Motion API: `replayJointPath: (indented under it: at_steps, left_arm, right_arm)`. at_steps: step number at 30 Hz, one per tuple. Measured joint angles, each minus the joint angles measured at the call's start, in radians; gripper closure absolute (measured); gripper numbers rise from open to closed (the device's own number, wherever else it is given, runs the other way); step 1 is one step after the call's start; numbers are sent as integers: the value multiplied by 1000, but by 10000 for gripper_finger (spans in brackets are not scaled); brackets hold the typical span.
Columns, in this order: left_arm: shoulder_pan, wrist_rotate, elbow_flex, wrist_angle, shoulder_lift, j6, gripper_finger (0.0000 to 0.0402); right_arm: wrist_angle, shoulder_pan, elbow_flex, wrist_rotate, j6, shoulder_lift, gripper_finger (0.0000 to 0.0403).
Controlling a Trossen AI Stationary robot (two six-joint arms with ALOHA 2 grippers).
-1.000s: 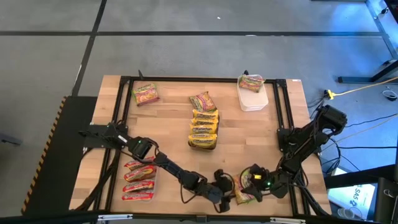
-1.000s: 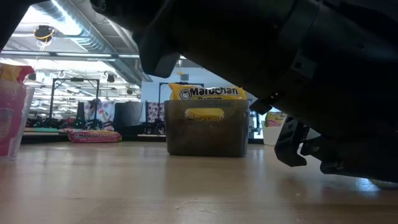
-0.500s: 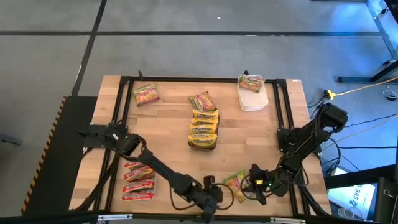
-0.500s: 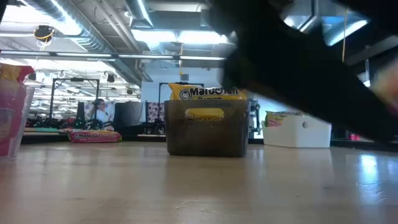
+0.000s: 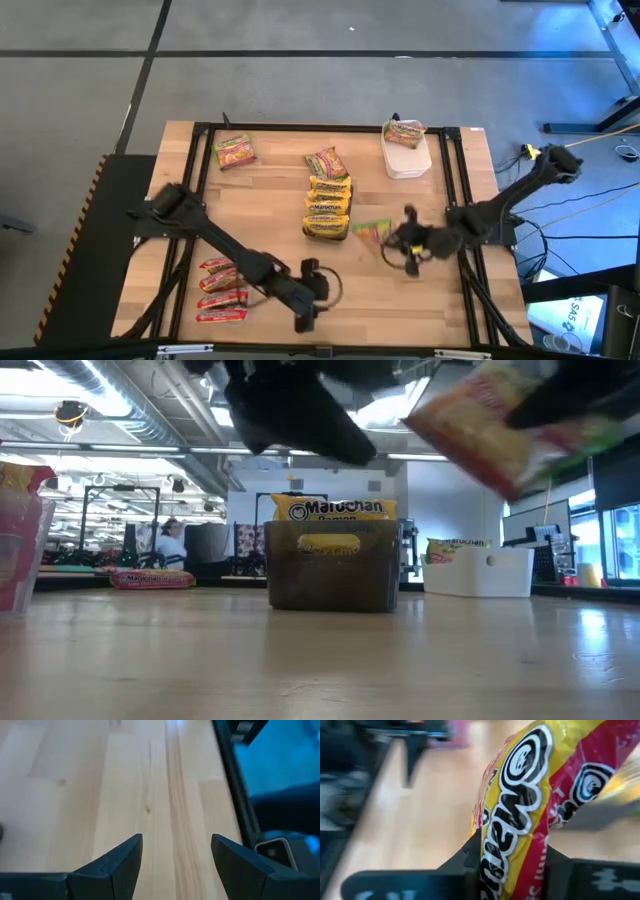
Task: Sort Maruchan noodles
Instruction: Put the green noodle pack into the white bin
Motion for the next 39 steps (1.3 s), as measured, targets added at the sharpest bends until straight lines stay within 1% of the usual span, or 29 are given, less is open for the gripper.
replayJointPath:
  at_steps: [3, 6, 8, 10, 11, 13, 15, 18, 20, 24, 27, 30, 33, 36, 39]
  left_arm:
    - [12, 8, -144, 141, -87, -1, 170]
    - [26, 26, -265, 245, -176, -8, 170]
    - [33, 30, -329, 306, -230, -12, 170]
    - [33, 23, -396, 343, -285, -5, 170]
    - [34, 23, -422, 386, -301, 3, 170]
    - [36, -6, -480, 417, -353, 15, 170]
    - [38, -33, -515, 504, -371, 17, 170]
    - [40, -47, -552, 530, -399, 23, 170]
    - [44, -41, -564, 531, -409, 23, 170]
    - [51, -31, -569, 526, -407, 33, 170]
    - [60, -25, -569, 513, -407, 35, 170]
    - [64, -20, -569, 517, -407, 49, 170]
    - [66, -19, -569, 516, -407, 50, 170]
    - [66, -19, -569, 516, -407, 50, 170]
    - [66, -19, -569, 516, -407, 50, 170]
  right_arm:
    - [-204, -141, 81, 8, -139, -45, 346]
    - [-372, -299, 168, 9, -263, -43, 344]
    - [-439, -406, 211, -1, -360, -35, 343]
    - [-468, -522, 244, -28, -479, -25, 343]
    - [-488, -580, 255, -41, -540, -24, 344]
    - [-500, -694, 276, -70, -642, -20, 347]
    - [-503, -802, 285, -101, -733, -14, 347]
    - [-501, -971, 289, -157, -871, -2, 346]
    - [-508, -1080, 289, -217, -934, 22, 346]
    - [-493, -1260, 288, -323, -986, 98, 346]
    - [-492, -1344, 288, -349, -1032, 164, 346]
    - [-474, -1387, 288, -362, -1079, 229, 346]
    - [-457, -1394, 288, -370, -1140, 290, 346]
    - [-434, -1393, 288, -323, -1186, 357, 346]
    - [-409, -1393, 288, -314, -1211, 416, 345]
